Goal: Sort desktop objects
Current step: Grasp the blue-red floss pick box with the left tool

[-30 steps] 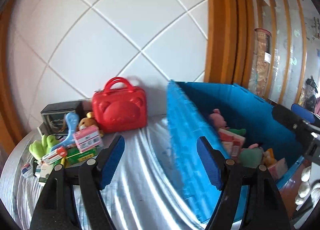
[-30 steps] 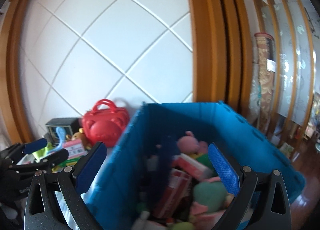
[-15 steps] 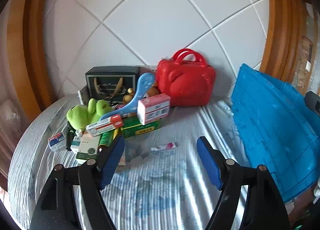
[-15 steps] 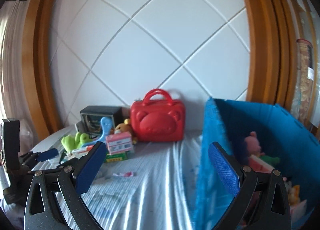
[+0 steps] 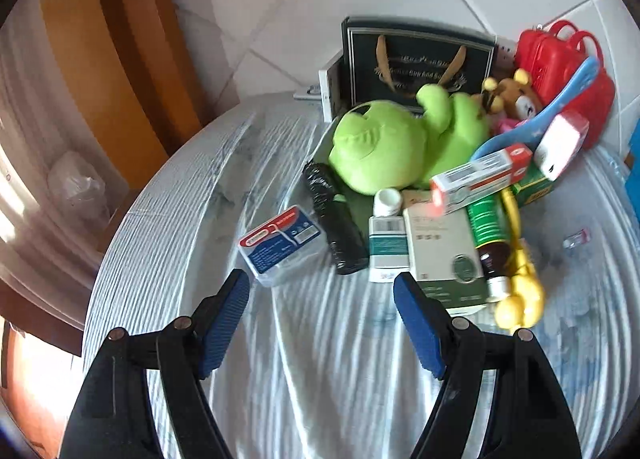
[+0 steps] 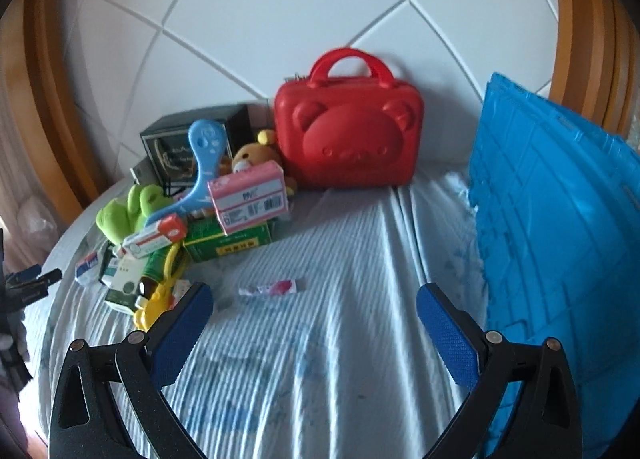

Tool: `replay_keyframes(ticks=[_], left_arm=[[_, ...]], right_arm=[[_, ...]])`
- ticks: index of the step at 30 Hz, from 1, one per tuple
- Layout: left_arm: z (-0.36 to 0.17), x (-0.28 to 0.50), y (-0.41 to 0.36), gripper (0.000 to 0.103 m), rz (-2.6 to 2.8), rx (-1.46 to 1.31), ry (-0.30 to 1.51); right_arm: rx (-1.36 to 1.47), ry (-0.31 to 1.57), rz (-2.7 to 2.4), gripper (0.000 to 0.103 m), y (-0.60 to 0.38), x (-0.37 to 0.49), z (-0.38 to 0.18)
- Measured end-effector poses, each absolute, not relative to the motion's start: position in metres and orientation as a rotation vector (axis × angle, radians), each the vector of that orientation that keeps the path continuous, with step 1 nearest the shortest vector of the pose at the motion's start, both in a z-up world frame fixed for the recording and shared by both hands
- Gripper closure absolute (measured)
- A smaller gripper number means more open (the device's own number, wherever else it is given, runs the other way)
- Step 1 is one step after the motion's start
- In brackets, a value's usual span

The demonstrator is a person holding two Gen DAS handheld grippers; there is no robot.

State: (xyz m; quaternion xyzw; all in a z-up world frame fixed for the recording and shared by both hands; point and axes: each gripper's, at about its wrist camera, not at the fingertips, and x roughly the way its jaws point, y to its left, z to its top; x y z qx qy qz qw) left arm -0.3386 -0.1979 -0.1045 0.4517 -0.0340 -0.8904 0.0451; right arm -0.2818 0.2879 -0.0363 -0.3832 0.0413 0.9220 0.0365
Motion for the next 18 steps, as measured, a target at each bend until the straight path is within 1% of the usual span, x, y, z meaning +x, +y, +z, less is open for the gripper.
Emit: replay_keyframes(ticks=[3,7,10,12,16,17,18], left_arm=[[-0.134,-0.368,-0.221,0.029,-2.722,1.504,-0.186],[-0.168,-0.405,-0.235,0.029,-2.718,1.63,-0.237],[-0.187,-0.426,-0.24,0.029,-2.714,1.68,-0.258],[-0.192,-0.435,-0.24,0.027,-2.693,1.654,-0.343],[-0.204,-0.454,-0.248,0.027,-2.679,1.728,-0.252],[-0.209,-0.457,-0.249,0.026,-2.667,1.743,-0.231],[-0.208,-0.458,-0.253,0.026,-2.685,1.726,-0.159]], right_arm=[[-1.248,0.155,2.782,0.0,0.284,-0.308,-0.061],[-1.348,0.185,2.712,0.0,0.277,-0.34,-0.089],[-1.412,0.191,2.663,0.0,0.272,-0.362,-0.108],[-1.498,0.177,2.56,0.0,0.27,-0.374,-0.114],[-1.47,0.176,2.577,0.0,0.266,-0.4,-0.107],[-1.448,0.172,2.596,0.0,0.266,-0.408,-0.101],[-1.418,0.166,2.622,0.0,0.265,-0.419,-0.092]])
